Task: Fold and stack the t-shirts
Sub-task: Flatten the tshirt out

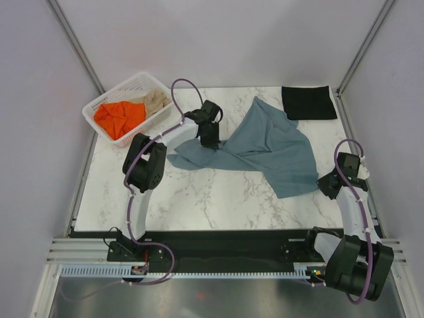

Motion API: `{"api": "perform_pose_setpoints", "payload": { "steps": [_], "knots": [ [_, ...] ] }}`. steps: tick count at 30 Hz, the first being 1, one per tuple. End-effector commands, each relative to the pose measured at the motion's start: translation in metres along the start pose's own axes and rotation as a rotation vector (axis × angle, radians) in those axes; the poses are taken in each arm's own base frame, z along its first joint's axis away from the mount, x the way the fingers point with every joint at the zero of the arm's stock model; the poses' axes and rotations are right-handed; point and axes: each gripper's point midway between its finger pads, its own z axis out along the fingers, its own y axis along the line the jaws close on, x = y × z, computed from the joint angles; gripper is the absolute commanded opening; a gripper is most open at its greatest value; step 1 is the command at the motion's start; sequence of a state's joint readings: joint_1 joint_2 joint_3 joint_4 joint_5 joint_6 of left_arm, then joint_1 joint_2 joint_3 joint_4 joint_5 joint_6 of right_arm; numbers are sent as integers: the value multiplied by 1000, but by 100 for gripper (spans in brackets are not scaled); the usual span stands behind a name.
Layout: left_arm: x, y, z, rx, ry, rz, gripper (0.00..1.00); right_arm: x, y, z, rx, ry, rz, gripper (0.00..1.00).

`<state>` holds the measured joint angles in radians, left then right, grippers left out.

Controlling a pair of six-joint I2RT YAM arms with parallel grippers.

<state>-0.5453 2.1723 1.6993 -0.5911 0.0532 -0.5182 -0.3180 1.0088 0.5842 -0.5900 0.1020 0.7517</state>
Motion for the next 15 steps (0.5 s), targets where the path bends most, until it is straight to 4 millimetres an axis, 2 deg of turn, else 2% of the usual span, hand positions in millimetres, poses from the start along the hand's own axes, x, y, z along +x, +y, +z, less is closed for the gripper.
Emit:
{"api": "perform_pose_setpoints", "payload": {
  "steps": [1, 2, 3, 4, 5, 6, 7, 8, 9, 10, 11, 12, 13, 14, 15],
  "knots": [
    [-53, -27, -55, 49, -159, 49, 3, -22, 15, -10, -43, -69, 4, 0],
    [-65, -33, -76, 60, -205, 54, 2, -23, 15, -12, -40, -72, 4, 0],
    [-72, -42, -107, 75, -265, 64, 2, -25, 15, -13, -38, -80, 6, 0],
    [-76, -39, -125, 48, -312, 61, 2, -25, 13, -14, -25, -77, 1, 0],
    [-58, -28, -123, 17, -285, 56, 2, -26, 11, -15, -16, -84, -5, 0],
    [-48, -21, -128, -1, -282, 46, 2, -27, 10, -15, -10, -89, -8, 0],
    [-42, -17, -148, 3, -311, 6, 2, -26, 7, -15, -1, -88, -13, 0],
    [-8, 4, -130, -51, -239, -10, 3, -26, 5, -15, 5, -94, -15, 0],
    [8, 10, -130, -50, -217, -24, 2, -26, 4, -15, 8, -94, -18, 0],
    [19, 11, -138, -31, -215, -66, 2, -24, 2, -15, 8, -94, -27, 0],
    [52, 27, -127, -57, -152, -81, 2, -25, 1, -15, 10, -98, -27, 0],
    [65, 22, -127, -25, -145, -85, 2, -25, -1, -15, 16, -101, -31, 0],
    [93, 30, -127, -21, -113, -124, 2, -26, -1, -15, 20, -105, -33, 0],
    [105, 30, -127, -3, -102, -144, 2, -27, -2, -16, 19, -111, -38, 0],
    [131, 31, -127, 26, -69, -185, 10, -27, -2, -16, 20, -114, -45, 0]
  ]
}}
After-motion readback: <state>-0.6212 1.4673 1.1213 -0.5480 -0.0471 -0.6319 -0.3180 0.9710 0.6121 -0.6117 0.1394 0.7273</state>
